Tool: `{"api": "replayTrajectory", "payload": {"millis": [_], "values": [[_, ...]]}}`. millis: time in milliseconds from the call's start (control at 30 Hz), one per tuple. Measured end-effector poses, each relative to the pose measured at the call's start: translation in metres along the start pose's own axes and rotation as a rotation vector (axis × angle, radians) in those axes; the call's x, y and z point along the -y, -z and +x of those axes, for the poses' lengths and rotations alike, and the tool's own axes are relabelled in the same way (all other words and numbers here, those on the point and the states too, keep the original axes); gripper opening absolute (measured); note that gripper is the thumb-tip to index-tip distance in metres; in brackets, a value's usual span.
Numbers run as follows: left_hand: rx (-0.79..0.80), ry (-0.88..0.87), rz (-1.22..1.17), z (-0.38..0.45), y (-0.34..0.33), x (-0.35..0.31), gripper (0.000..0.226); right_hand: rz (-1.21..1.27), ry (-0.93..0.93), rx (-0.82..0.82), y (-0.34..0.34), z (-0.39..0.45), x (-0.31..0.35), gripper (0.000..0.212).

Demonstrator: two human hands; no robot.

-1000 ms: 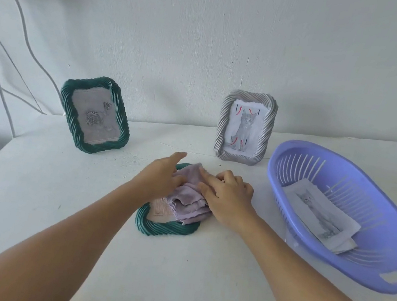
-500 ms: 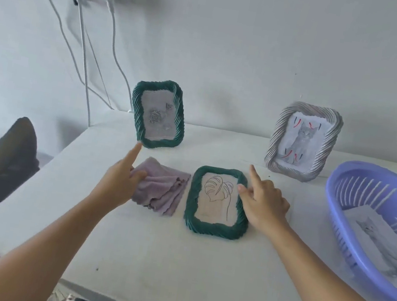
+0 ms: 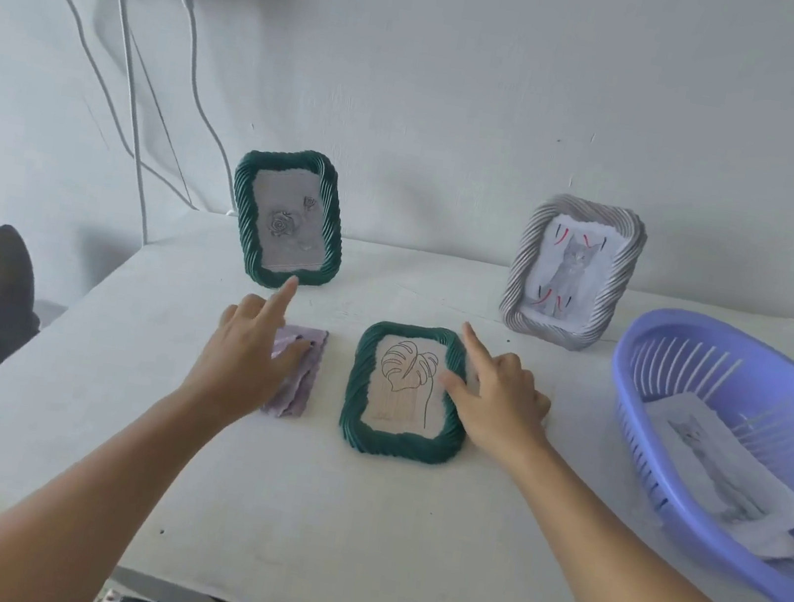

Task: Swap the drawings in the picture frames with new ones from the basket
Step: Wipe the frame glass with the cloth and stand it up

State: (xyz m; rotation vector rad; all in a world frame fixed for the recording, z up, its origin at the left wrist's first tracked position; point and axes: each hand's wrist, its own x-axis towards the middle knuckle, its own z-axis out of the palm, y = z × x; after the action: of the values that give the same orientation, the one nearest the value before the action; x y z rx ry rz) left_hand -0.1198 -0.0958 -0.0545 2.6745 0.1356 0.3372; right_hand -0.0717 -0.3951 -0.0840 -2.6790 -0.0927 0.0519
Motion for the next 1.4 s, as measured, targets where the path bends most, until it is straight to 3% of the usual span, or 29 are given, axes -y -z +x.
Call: {"api": "replayTrajectory", "payload": {"millis": [100, 233, 433, 600, 767, 833, 967, 1100, 1400], "values": [[0.146, -0.094, -0.021, 0.007, -0.016, -0.035, 0.078, 0.026, 0.007, 0.027, 0.001, -0.005, -0.002, 0.070], [0.270, -0.111, 0.133, 0.011, -0.038, -0.062, 0.082, -0.032, -0.040, 0.058, 0.001, -0.004, 0.000, 0.086], [0.235, -0.077, 0.174, 0.005, -0.051, -0.060, 0.079, -0.074, -0.037, 0.124, -0.001, -0.007, 0.005, 0.082], [0.181, -0.011, -0.151, 0.000, -0.052, -0.057, 0.081, 0.103, 0.006, 0.094, 0.002, -0.010, 0.007, 0.080], [0.076, 0.078, -0.556, 0.003, -0.047, -0.063, 0.085, 0.694, 0.113, 0.076, 0.008, -0.008, 0.009, 0.078], [0.119, 0.139, -0.721, 0.010, -0.041, -0.063, 0.088, 0.772, 0.163, 0.017, 0.011, -0.008, 0.011, 0.074], [0.378, 0.201, -1.042, 0.019, -0.030, -0.064, 0.089, 0.884, 0.177, -0.060, 0.014, -0.008, 0.016, 0.075], [0.465, 0.150, -1.127, 0.026, -0.024, -0.069, 0.096, 0.936, 0.179, -0.067, 0.020, -0.002, 0.021, 0.082], [0.555, 0.124, -1.245, 0.055, -0.002, -0.068, 0.100, 0.984, 0.268, 0.086, 0.033, 0.020, 0.019, 0.098]]}}
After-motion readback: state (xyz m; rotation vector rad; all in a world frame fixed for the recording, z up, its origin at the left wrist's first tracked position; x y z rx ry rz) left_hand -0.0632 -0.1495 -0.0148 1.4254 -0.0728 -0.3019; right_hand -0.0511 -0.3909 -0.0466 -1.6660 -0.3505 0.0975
